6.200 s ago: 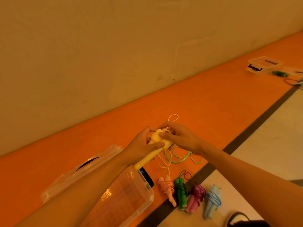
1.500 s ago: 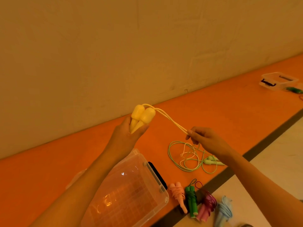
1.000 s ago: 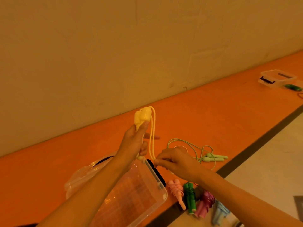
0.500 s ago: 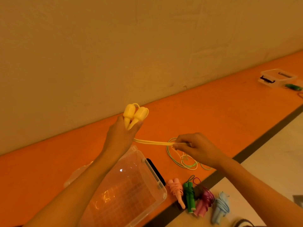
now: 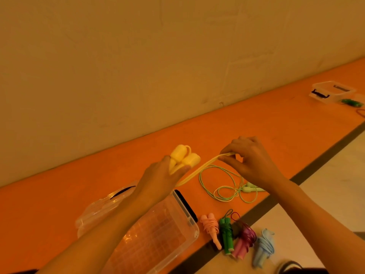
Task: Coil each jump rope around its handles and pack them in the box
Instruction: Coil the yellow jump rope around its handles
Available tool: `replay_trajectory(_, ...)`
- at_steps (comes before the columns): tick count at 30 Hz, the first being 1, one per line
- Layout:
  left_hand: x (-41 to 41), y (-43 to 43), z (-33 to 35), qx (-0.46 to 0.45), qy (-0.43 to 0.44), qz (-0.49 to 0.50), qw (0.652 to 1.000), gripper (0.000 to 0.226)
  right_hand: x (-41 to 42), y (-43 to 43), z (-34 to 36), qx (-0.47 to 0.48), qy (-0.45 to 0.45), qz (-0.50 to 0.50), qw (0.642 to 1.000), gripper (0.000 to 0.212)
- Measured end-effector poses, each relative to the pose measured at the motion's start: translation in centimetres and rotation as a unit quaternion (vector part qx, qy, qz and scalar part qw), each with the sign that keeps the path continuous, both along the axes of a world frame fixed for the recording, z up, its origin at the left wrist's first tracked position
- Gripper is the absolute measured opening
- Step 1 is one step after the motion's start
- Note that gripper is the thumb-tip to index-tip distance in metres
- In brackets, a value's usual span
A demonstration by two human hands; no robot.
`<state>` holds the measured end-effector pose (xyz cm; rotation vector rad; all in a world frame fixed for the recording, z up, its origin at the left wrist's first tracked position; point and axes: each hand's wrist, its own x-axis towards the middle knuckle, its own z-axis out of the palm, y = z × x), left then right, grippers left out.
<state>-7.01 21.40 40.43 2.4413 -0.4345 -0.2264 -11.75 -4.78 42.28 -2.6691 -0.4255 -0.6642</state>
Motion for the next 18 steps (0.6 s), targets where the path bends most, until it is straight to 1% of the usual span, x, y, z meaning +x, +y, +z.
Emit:
replay_trajectory(1,-0.5,-0.4,-0.1,0.013,0.013,-0.022,1.000,0.048,0.0,-0.1,0.1,-0.004,-0.009,-0.004,1.000,0.029)
replay_trajectory(4,-1.8,-0.9,-0.1,0.049,0.037,-0.087,0.994,0.075,0.1,-0.4,0.4,-0.003,-0.018,-0.005,1.000,0.030)
replay_trajectory(7,-2.7,-1.2,-0.7,0.093,0.028,-0.140,0.985,0.087,0.1,-0.2,0.7,-0.001,-0.011,0.006,1.000,0.030)
replay_trajectory(8,-2.9,-1.3,-0.9,0.106,0.021,-0.159,0.981,0.086,0.2,-0.2,0.7,0.002,-0.006,0.014,1.000,0.031)
replay_trajectory(10,-3.3,-1.6,-1.0,0.135,-0.002,-0.197,0.971,0.075,0.2,0.1,0.8,0.015,0.009,0.031,0.999,0.031)
replay_trajectory(12,-3.6,-1.6,-0.8,0.146,-0.025,-0.231,0.962,0.061,0.4,0.3,0.9,0.030,0.029,0.045,0.998,0.028)
replay_trajectory(14,-3.8,-1.5,-0.4,0.156,-0.044,-0.263,0.951,0.053,0.6,0.4,0.8,0.039,0.054,0.063,0.996,0.027)
replay_trajectory(16,-4.1,-1.5,-0.1,0.162,-0.054,-0.284,0.944,0.056,0.8,0.4,0.6,0.074,0.092,0.089,0.989,0.026)
replay_trajectory(18,-4.3,-1.6,0.1,0.150,-0.061,-0.283,0.945,0.072,0.9,0.4,0.7,0.132,0.154,0.097,0.974,0.019)
